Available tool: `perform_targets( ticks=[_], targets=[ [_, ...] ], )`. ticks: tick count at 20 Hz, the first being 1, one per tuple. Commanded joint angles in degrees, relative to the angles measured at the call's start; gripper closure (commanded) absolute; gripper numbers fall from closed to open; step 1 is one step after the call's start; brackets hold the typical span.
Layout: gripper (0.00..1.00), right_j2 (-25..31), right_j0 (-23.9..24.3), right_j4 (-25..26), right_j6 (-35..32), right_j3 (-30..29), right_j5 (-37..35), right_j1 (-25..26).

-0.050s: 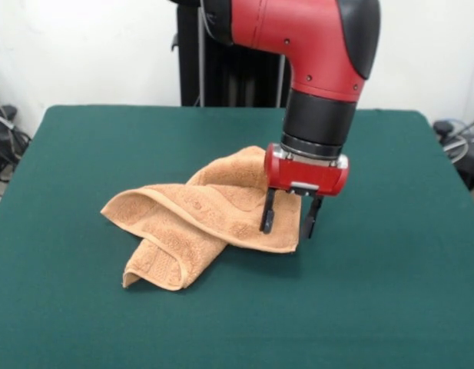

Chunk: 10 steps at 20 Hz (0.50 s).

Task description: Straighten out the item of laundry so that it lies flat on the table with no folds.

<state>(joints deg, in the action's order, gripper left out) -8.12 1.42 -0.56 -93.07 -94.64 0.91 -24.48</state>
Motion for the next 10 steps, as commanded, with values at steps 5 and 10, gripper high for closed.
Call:
perform_targets(
  ticks=[5, 10],
  targets=[
    [0.0, 2.89, 1.14, -1.99, -13.63, -2.57, 5.53, 1.8],
    [0.0, 2.56, 0.5, -2.86, -13.9, -2.76, 5.47, 2.01]
  ],
)
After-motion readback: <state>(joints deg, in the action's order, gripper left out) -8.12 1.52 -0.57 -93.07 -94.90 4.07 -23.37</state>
